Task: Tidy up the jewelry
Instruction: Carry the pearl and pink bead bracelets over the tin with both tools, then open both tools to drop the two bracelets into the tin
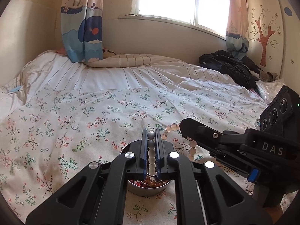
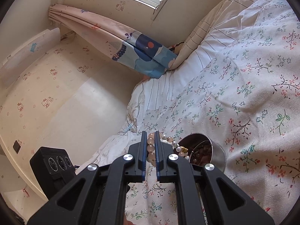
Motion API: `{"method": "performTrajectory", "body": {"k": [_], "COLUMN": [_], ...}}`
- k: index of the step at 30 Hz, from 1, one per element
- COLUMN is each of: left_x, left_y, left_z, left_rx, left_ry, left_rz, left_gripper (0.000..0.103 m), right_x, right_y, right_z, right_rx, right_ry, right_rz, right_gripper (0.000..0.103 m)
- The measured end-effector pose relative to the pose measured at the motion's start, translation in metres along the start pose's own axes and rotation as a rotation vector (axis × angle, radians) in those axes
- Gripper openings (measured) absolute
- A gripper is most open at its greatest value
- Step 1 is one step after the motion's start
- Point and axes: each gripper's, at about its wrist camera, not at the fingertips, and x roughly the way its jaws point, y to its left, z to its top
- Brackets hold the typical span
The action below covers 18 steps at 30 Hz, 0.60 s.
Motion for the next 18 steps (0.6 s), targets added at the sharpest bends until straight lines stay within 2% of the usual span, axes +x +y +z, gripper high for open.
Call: {"method": "performTrajectory", "body": {"k": [9, 10, 11, 12, 13, 18], "left_x": [0.010, 0.010, 0.010, 0.009, 0.007, 0.001], "left_y": [0.000, 0.000, 0.001, 0.003, 0.005, 0.014], "left_z": [-0.001, -0.001, -0.001, -0.001, -0.001, 0.003], "left_rx": [0.014, 0.015, 0.011, 0.003, -0.007, -0.035], "left_ry": [0.017, 0.019, 0.015, 0.004, -0.012, -0.032], "left_rz": [0.007, 0.013, 0.025, 0.041, 0.058, 0.071], "left_gripper": [0.009, 0.018, 0.034, 0.042, 0.051, 0.056], "right_x": [0.014, 0.016, 0.017, 0.017, 0.016, 0.012], "right_y": [-0.005, -0.005, -0.006, -0.006, -0.006, -0.007], "right_z": [0.002, 0.002, 0.003, 0.003, 0.004, 0.006], "right_rx": [-0.011, -0.010, -0.009, -0.009, -0.008, -0.003], "right_ry": [0.021, 0.024, 0.023, 0.015, 0.008, -0.006], "right_rz": [-0.028, -0.028, -0.028, -0.030, -0.030, -0.032], "right_gripper": [0.010, 0.010, 0.015, 0.018, 0.026, 0.028]}}
